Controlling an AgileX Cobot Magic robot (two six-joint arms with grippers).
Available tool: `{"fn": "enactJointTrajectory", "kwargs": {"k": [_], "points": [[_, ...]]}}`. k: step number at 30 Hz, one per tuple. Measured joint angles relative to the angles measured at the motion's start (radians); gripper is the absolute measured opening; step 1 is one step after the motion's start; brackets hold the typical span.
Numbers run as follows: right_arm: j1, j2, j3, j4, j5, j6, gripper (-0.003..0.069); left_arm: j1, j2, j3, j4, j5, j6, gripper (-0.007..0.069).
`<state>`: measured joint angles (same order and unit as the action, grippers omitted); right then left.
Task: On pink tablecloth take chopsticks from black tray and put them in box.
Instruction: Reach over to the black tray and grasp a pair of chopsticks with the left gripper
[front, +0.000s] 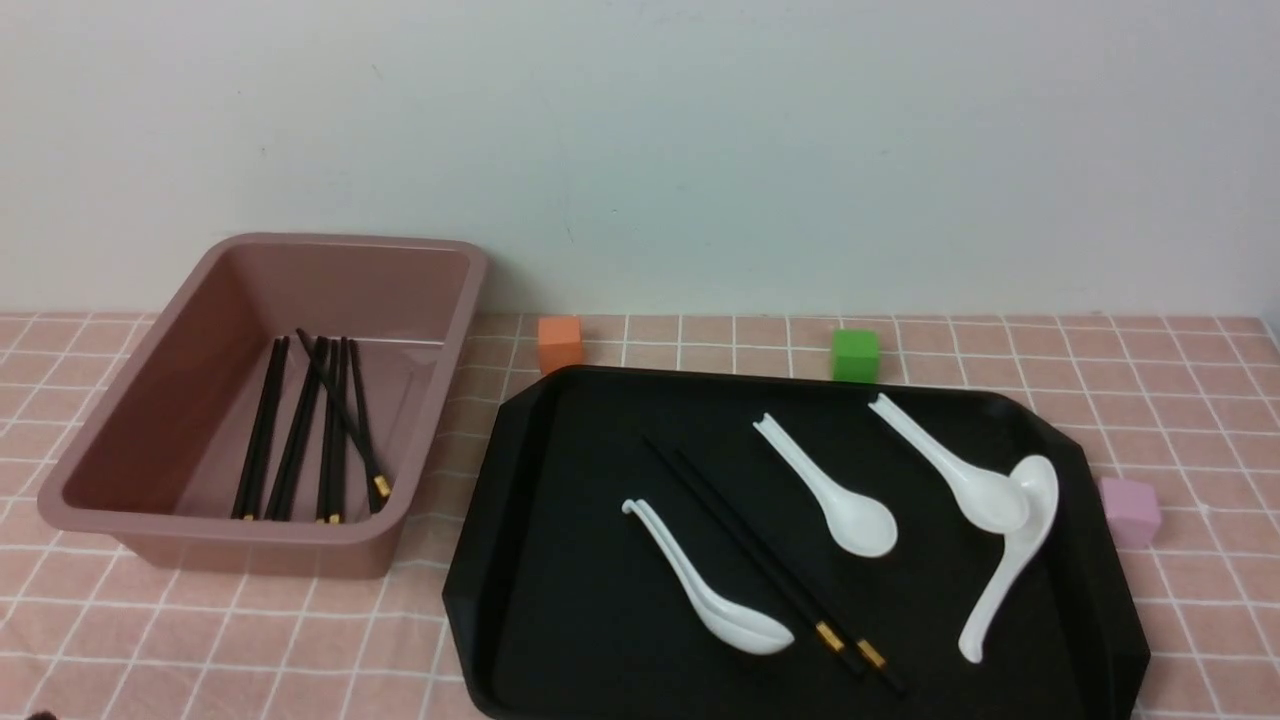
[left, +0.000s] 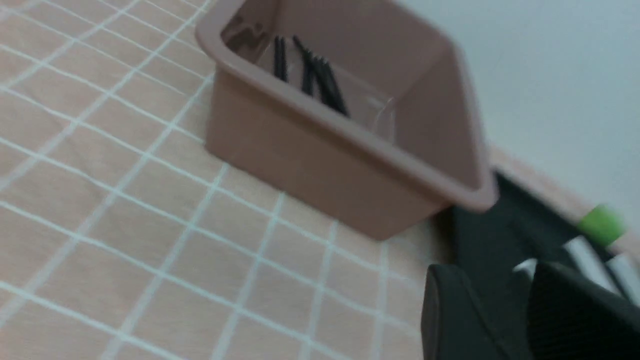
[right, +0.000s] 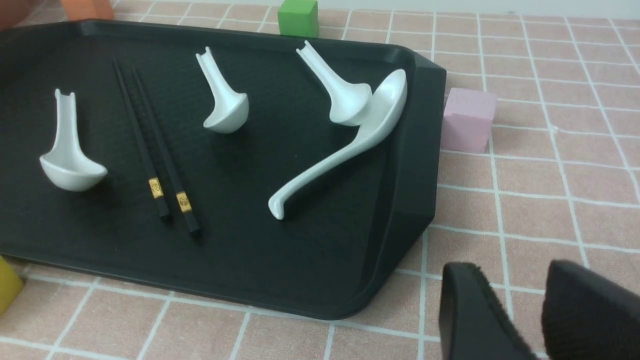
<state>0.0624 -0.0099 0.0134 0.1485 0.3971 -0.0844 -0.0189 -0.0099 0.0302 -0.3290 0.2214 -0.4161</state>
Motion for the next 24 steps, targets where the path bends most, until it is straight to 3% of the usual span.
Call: {"fn": "enactJointTrajectory", "kwargs": {"k": [3, 8, 13, 15, 19, 24], "points": [[0.0, 0.0, 0.0, 0.0, 0.0, 0.0, 0.024, 0.0, 0.0, 0.0, -0.195, -0.081, -0.117, 0.0239], [0.0, 0.0, 0.0, 0.001, 0.0, 0.0, 0.024, 0.0, 0.0, -0.013, -0.314, -0.11, -0.15, 0.0227], [0.0, 0.0, 0.0, 0.001, 0.0, 0.0, 0.024, 0.0, 0.065, -0.18, -0.325, 0.131, -0.017, 0.0103], [0.0, 0.0, 0.0, 0.001, 0.0, 0.0, 0.024, 0.0, 0.216, -0.307, -0.325, 0.289, 0.085, 0.0041], [0.0, 0.0, 0.0, 0.001, 0.0, 0.0, 0.024, 0.0, 0.459, -0.452, -0.323, 0.479, 0.195, 0.0004], [0.0, 0.0, 0.0, 0.001, 0.0, 0.0, 0.024, 0.0, 0.946, -0.69, -0.316, 0.697, 0.399, -0.0006]]}}
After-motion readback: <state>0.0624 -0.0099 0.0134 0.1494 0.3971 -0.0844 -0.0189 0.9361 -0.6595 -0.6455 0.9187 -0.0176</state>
